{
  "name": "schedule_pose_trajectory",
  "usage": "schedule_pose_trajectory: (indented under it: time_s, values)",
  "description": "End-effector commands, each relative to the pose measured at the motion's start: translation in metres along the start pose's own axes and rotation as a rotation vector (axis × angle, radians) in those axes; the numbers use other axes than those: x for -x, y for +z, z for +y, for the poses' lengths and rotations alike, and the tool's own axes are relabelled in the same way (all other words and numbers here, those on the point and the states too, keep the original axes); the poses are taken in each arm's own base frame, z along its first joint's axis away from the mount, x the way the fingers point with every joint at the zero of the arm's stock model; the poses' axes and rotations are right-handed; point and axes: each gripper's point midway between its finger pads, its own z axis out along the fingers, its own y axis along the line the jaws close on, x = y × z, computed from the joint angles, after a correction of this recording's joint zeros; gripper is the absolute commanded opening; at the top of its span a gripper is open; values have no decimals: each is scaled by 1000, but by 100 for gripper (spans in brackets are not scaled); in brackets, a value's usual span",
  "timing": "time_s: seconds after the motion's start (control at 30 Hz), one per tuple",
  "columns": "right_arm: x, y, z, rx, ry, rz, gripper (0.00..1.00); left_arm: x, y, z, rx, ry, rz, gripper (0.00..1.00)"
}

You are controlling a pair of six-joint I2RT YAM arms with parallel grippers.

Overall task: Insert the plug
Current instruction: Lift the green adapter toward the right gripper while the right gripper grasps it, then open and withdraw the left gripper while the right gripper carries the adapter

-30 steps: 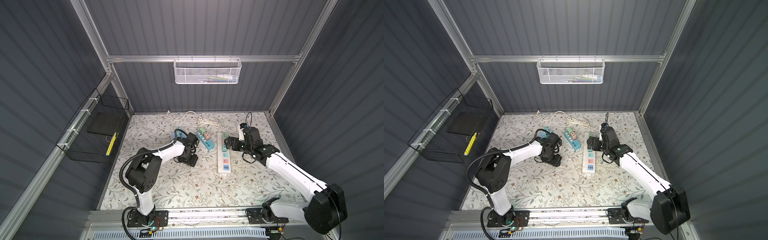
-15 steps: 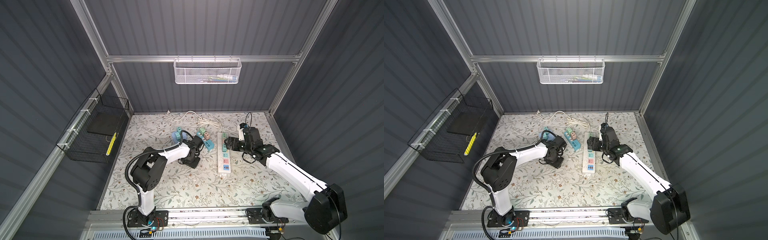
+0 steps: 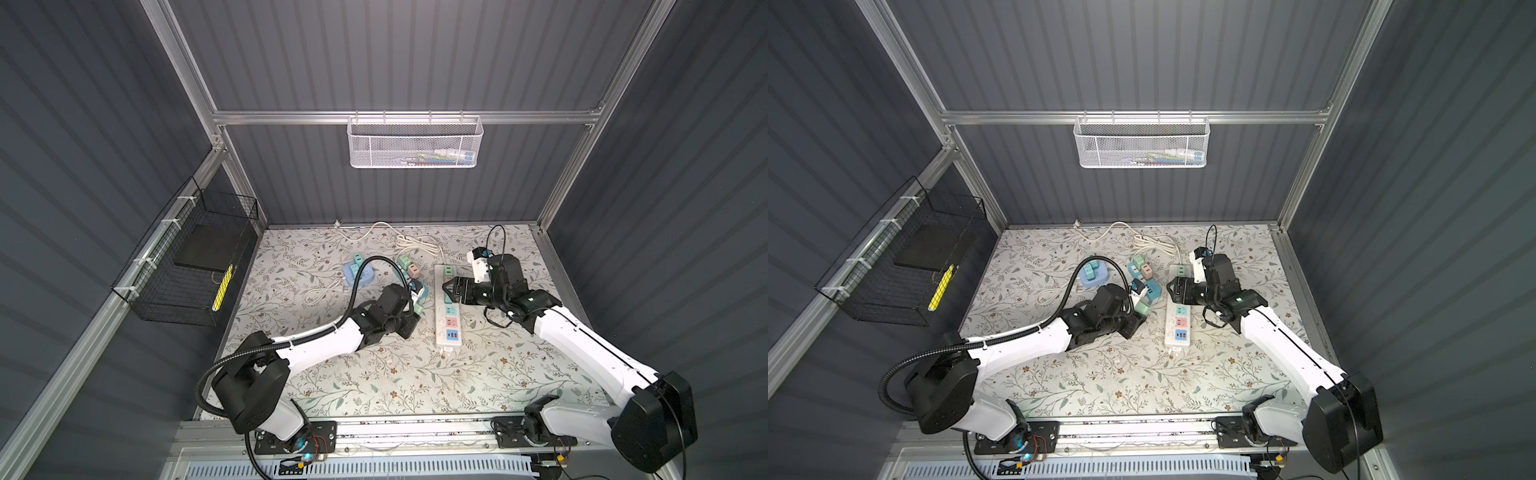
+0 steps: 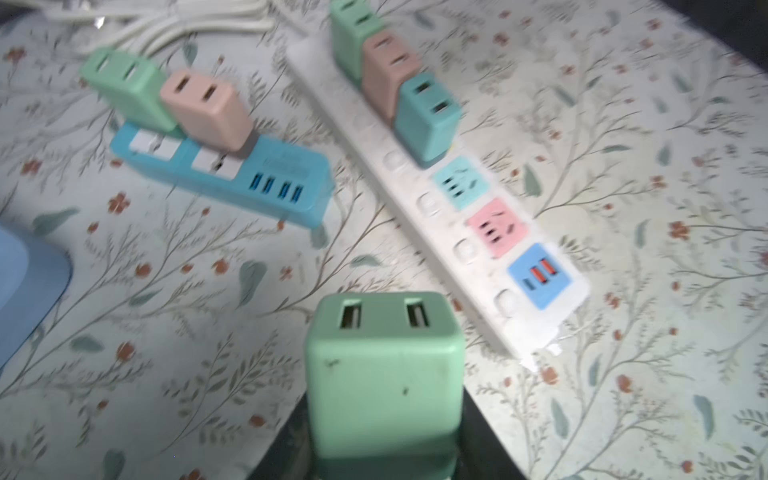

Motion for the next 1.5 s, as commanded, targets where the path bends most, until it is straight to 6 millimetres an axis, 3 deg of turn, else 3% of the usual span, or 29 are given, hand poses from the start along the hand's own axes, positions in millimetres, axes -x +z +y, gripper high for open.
schedule_pose_trajectory:
  time_s: [0.0,0.17,0.33,0.6,0.73,0.8,0.97,1.03,1.1,1.3,1.47]
  values:
    - [-3,-8,35,173,-32,36,66,60,-16,-4,-27,41,-258,26]
    - [-9,-7,49,266,-31,72,47,65,-18,-12,-69,54,-264,26]
    - [-14,-3,63,343,-39,103,50,67,-19,-17,-94,57,-267,26]
    - [-17,16,59,336,-14,143,50,71,-20,-19,-113,40,-261,25]
    - [-17,22,60,336,-8,149,46,70,-21,-20,-118,39,-259,25]
    - [-18,23,61,338,-10,152,39,69,-21,-21,-124,40,-252,25]
    - [-23,28,63,345,1,178,30,66,-19,-22,-131,29,-243,27]
    - [-26,28,64,337,-9,193,26,66,-20,-22,-128,24,-243,33]
    - [-26,27,63,319,-16,188,24,66,-21,-19,-115,16,-237,58]
    - [-18,17,47,210,-59,112,22,69,-42,2,-1,-21,-263,88]
    - [-12,7,19,35,-117,-15,22,71,-84,43,208,-191,-364,93]
